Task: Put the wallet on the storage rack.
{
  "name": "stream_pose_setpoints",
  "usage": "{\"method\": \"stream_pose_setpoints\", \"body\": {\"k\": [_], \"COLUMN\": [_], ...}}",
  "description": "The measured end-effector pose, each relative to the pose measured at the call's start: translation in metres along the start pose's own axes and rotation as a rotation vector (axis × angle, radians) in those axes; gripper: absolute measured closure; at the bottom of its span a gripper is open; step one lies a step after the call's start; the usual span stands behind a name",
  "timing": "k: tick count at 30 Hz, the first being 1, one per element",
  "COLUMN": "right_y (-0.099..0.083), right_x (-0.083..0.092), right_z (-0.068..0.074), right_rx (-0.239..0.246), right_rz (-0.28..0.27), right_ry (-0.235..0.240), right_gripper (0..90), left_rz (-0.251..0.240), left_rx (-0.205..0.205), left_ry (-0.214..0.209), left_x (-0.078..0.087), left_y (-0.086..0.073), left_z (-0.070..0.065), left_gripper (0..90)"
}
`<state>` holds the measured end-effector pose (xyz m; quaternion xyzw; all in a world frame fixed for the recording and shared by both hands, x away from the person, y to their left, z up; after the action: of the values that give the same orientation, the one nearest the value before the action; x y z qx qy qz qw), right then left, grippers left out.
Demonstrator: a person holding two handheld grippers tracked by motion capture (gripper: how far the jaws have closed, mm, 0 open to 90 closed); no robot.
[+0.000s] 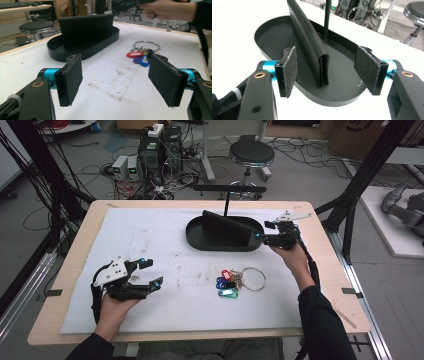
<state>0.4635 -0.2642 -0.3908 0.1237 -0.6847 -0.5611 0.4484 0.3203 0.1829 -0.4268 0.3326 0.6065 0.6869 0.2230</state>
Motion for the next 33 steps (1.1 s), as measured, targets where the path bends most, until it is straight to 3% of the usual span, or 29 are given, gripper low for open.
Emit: {"method": "stream_pose_setpoints", "body": {"k": [7, 10, 13, 18, 24, 33], "right_y": [-0.011, -0.02, -0.03, -0.043, -0.06, -0.077], "right_x": [0.045, 0.06, 0.072, 0.085, 0.098, 0.104], "right_z": [0.014, 0.021, 0.027, 0.035, 0.04, 0.039], "right_rx": [-0.006, -0.005, -0.01, -0.018, -0.028, -0.041], "right_rz": [-0.091, -0.129, -0.155, -0.179, -0.204, -0.182], "right_ry": [-0.023, -0.045, -0.054, -0.051, -0.056, -0.085], "right_gripper": [33.5, 32.5, 30.3, 26.7, 23.2, 22.4], "left_rz": [0.009, 0.016, 0.025, 0.009, 0.002, 0.005], "left_rx": [0.03, 0.048, 0.063, 0.094, 0.09, 0.082], "left_ry": [0.055, 0.065, 0.103, 0.134, 0.161, 0.182], "left_x": [0.001, 0.001, 0.0, 0.002, 0.001, -0.001], "left_y": [-0.003, -0.005, -0.005, -0.005, -0.005, -0.005], "left_z": [0.013, 0.017, 0.022, 0.029, 0.034, 0.036], "left_gripper": [27.1, 26.5, 26.0, 26.0, 25.4, 24.5]}}
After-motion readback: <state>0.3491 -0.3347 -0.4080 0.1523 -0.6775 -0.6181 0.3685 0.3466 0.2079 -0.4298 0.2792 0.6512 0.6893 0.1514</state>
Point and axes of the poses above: each handheld gripper's, and its own axes: x roughly backward along the jaws, y roughly out of its top, z roughly to its left, the point moved 4 cm from there along -x, roughly forward along the jaws, and after that the axes turned 8 degrees about y, right-handed, at the moved point
